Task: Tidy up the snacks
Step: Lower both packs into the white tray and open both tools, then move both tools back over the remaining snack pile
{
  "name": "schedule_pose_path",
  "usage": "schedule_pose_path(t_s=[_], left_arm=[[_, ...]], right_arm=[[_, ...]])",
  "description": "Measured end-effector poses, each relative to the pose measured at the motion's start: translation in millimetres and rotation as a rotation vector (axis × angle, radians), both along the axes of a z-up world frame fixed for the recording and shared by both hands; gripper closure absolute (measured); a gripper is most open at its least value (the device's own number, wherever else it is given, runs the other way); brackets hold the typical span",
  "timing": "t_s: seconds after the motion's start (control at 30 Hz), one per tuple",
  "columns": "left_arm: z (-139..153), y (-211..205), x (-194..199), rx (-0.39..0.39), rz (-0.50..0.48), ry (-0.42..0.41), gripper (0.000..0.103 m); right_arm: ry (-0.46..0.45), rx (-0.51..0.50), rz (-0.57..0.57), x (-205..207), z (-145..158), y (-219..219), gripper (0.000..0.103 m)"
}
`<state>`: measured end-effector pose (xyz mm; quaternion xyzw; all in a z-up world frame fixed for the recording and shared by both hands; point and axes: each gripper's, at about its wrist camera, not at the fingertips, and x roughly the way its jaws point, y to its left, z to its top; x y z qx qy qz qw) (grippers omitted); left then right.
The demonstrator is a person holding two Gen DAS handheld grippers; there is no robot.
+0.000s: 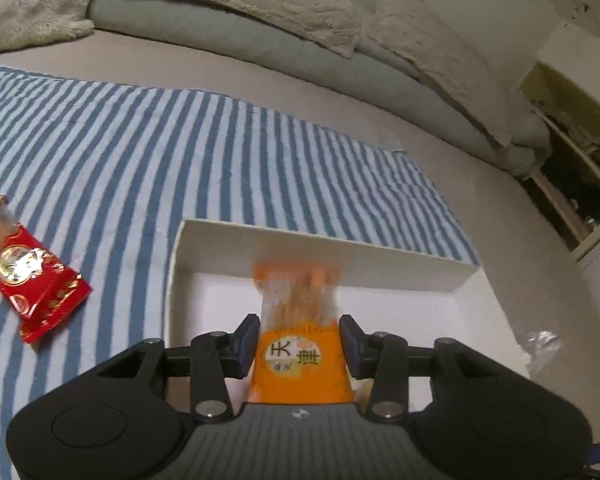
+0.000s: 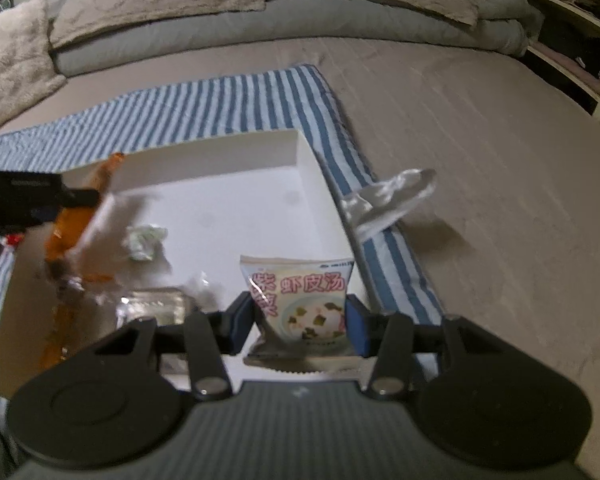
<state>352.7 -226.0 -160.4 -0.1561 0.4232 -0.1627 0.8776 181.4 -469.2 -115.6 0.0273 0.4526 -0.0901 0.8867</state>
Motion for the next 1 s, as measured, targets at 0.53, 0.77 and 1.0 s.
schedule_pose_path(t_s=[0.53,0.77,1.0], left_arm=[[17.4,-2.2,-16.1,0.051,-0.086,0.008,0.031],[23.0,-5.6,-25.3,0.043,-0.137,0.046,0.040],[34.2,-11.2,-39.9,0.121,-0.187,0.047,0.035]], right_arm=[[0.028,-0.007,-0.029,-9.2,5.1,-2.7,0.035],[0.021,-0.006,-0.034,-15.9,13.8,-0.9,0.035],[0.014,-0.011,-0.040,-23.0,21.8,1.4,0.028]])
